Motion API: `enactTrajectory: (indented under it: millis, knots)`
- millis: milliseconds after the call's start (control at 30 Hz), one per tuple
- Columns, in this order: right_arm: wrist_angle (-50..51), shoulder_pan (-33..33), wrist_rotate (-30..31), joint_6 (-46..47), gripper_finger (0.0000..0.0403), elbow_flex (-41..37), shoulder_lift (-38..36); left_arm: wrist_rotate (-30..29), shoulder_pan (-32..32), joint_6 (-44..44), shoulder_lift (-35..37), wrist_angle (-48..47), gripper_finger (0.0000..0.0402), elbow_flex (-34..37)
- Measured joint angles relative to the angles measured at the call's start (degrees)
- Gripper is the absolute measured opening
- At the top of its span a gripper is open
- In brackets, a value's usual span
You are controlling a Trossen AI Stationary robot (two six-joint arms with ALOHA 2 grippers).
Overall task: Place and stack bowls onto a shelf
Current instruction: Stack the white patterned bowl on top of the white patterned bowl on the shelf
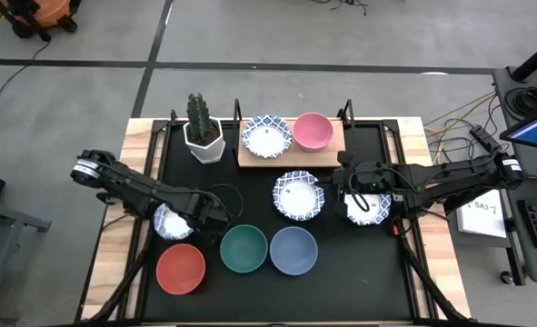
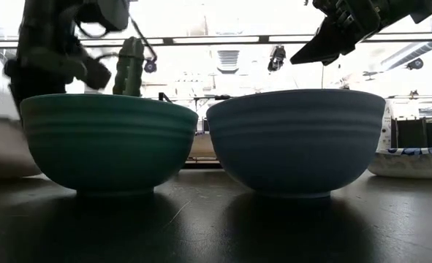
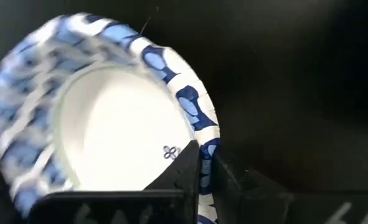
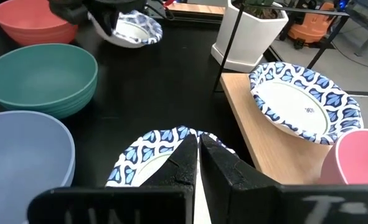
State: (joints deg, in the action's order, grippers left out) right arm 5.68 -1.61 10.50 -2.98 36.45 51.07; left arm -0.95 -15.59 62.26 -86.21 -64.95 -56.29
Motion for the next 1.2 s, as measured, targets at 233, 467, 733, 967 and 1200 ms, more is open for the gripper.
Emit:
enactTrajectory:
  millis: [233,467,733,967,1200]
  knots:
    - [1.08,-0.02,-0.01,-0.19,0.0009,0.0,0.0,-3.47,-0.56,-22.39,0.02,-9.6,0.0002,-16.53]
    - [1.21,-0.02,0.0,-1.11,0.0009,-0.02,-0.02,-24.56,-1.76,-48.05,0.04,-3.11,0.0001,-32.11]
    - [1.3,-0.02,-0.07,-1.49,0.0009,-0.02,-0.07,-27.67,3.39,-80.11,0.07,15.95,0.0,-31.74]
    - [1.79,-0.02,-0.21,-1.66,0.0009,-0.02,-0.07,-27.67,14.83,-86.2,0.02,26.78,0.0,-25.16]
    - [2.78,-0.02,-0.19,-1.6,0.0009,-0.02,-0.07,-26.92,22.5,-85.61,0.0,34.23,0.0,-20.08]
